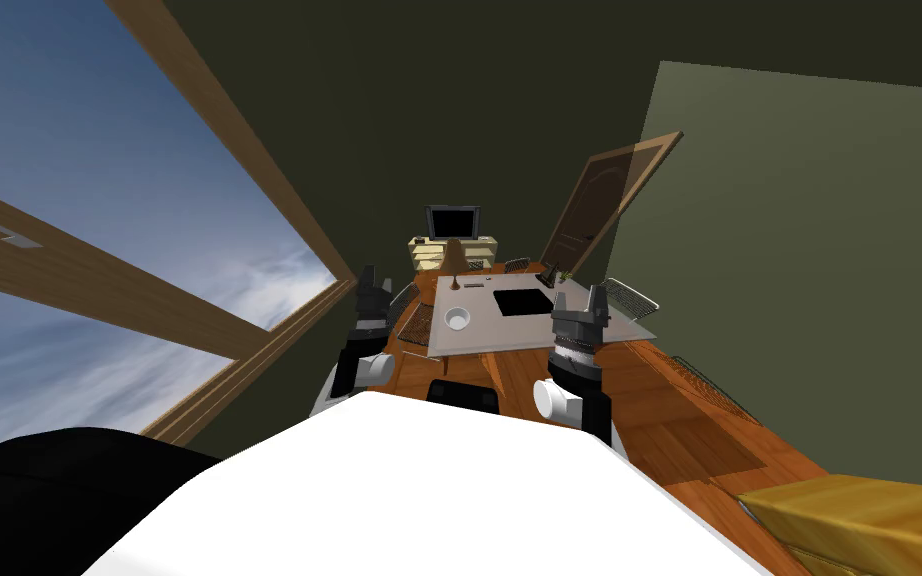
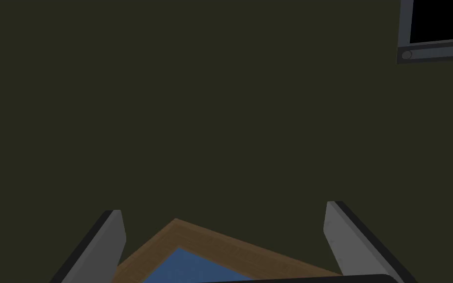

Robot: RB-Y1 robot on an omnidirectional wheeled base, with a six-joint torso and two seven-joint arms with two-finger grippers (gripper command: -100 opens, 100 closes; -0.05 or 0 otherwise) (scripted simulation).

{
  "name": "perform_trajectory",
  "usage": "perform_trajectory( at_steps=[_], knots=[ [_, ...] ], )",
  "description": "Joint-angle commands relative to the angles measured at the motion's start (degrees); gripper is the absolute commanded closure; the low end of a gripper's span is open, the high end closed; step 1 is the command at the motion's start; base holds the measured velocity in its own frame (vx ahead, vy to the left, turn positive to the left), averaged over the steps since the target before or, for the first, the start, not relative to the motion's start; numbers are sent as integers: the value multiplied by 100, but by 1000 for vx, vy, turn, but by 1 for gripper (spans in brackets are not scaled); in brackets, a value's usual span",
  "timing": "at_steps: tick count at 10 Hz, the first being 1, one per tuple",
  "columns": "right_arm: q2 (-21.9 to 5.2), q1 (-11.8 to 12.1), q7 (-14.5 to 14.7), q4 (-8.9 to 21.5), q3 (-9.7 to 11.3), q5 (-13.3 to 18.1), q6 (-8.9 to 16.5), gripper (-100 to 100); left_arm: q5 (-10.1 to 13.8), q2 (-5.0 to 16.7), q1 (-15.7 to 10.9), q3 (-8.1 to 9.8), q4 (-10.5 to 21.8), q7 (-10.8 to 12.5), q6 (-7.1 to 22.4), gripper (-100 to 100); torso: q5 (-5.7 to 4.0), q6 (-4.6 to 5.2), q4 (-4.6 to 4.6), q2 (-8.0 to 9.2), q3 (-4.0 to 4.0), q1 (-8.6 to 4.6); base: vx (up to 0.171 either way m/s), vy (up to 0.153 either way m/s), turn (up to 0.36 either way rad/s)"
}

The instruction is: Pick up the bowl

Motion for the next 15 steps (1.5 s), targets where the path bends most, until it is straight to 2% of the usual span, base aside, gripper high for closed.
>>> perform_trajectory(
  at_steps=[1, 4, 8, 9, 10, 12, 13, 15],
  knots=[
    [0, 0, 0, 0, 0, 0, 0, 0, 8, 162, -39, 13, 79, 1, 58, -100, 0, 0, 0, 0, 0, 0, -6, -4, -16],
    [0, 0, 0, 0, 0, 0, 0, 0, 43, 507, -198, 67, 371, 4, 281, -100, 0, 1, 1, 5, 3, -1, -20, -9, -29],
    [0, -1, 0, 0, 0, 0, 0, 0, 131, 870, -545, 181, 1003, 1, 782, -100, 0, 0, 2, 12, 7, -2, -38, -13, -43],
    [0, -1, 0, 0, 0, 0, 0, 0, 159, 941, -648, 215, 1190, -2, 934, -100, 0, 1, 3, 15, 8, -2, -47, -11, -54],
    [0, -1, 0, 0, 0, 0, 0, 0, 159, 941, -648, 215, 1190, -2, 934, -100, -1, 0, 3, 16, 9, -3, -34, -8, -14],
    [0, 0, 0, 0, 0, 0, 0, 0, 220, 1063, -871, 287, 1519, -8, 1260, -100, 0, 0, 3, 12, 7, -1, -38, -9, -44],
    [0, -1, 0, 0, 0, 0, 0, 0, 220, 1063, -871, 287, 1585, -8, 1260, -100, 0, 1, 3, 14, 8, -2, -32, -7, -22],
    [0, 0, 0, 0, 0, 0, 0, 0, 281, 1171, -1110, 363, 1925, -14, 1611, -100, 0, 0, 2, 11, 7, -2, -39, -11, -48]
  ],
)
